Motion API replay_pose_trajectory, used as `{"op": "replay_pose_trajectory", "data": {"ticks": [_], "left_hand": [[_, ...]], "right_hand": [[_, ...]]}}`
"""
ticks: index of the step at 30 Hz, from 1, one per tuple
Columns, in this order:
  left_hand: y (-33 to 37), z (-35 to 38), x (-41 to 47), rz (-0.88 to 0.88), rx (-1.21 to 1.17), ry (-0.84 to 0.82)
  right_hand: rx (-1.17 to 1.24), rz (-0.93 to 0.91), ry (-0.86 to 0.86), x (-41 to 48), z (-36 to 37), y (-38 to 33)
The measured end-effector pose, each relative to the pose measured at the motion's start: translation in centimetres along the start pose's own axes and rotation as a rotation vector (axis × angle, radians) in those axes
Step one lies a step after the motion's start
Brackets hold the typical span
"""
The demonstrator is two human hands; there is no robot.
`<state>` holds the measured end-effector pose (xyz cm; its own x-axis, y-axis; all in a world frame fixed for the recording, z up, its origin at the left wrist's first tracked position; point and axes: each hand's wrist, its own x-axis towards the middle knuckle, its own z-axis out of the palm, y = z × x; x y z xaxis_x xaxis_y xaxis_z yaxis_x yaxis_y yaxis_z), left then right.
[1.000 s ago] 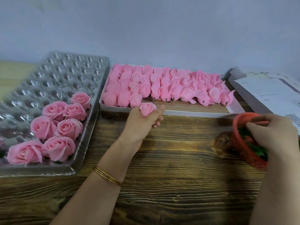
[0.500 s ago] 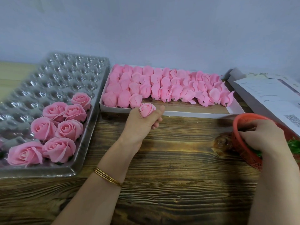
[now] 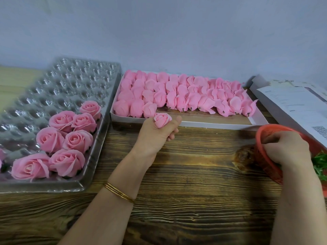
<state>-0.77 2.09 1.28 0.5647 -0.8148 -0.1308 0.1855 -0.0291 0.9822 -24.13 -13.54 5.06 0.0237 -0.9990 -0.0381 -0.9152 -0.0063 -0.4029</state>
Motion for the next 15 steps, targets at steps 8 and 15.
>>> {"op": "replay_pose_trajectory", "data": {"ticks": [8,15], "left_hand": [[-0.12,0.05,0.09,0.014,-0.011,0.009],[-0.05,0.07,0.06,0.014,-0.018,0.019]], "right_hand": [[0.140,-0.018,0.053,-0.60,-0.27,-0.29],[0.188,-0.059,0.079,-0.84,-0.49,-0.36]]}}
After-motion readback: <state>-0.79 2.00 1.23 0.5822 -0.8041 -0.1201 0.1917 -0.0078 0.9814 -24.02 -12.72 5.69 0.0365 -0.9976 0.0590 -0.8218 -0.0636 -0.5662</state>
